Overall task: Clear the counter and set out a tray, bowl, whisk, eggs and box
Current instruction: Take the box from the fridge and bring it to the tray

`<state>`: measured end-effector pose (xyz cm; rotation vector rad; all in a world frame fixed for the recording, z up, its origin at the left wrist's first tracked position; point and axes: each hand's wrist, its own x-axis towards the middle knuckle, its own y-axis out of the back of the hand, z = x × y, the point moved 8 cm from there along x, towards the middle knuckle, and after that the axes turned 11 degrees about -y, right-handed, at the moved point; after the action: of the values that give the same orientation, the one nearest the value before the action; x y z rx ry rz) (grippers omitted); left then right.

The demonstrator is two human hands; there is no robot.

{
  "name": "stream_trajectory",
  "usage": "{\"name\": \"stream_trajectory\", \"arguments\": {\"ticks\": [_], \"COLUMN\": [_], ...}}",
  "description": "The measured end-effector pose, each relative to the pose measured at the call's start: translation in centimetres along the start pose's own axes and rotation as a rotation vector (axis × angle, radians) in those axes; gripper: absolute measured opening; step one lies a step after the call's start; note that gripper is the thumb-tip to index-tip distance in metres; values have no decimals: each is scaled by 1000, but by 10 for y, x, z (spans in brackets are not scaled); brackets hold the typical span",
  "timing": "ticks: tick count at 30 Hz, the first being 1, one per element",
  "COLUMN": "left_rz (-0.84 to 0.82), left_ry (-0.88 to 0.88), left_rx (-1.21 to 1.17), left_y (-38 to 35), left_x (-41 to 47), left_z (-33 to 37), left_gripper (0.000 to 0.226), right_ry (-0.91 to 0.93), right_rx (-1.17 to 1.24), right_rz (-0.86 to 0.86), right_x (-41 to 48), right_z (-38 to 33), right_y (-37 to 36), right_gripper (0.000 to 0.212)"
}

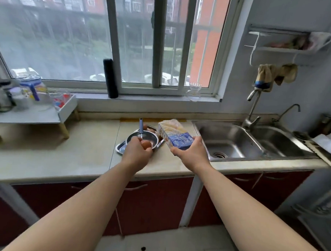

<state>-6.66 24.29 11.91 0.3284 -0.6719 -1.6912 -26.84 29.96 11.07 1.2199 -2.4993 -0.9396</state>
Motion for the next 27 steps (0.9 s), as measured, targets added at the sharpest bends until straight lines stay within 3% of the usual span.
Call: {"name": "stream_trajectory", "arguments": {"ticks": [11,19,27], "left_rz": [2,-8,17], "left_ry": [118,94,166], "left_rx": [-16,-35,-72], "left_y": [26,-16,-71], "left_x": [93,168,263], "left_z": [-100,-105,-113], "left_gripper": [32,38,38], "right_ry": [-98,-146,-172], "right_rx": [-44,-74,-98], "right_rz": [23,58,-12], "right_x": [68,153,273], "right_z": [-21,-13,-8], "right_y": [-92,-100,-125], "right_gripper": [81,80,81]}}
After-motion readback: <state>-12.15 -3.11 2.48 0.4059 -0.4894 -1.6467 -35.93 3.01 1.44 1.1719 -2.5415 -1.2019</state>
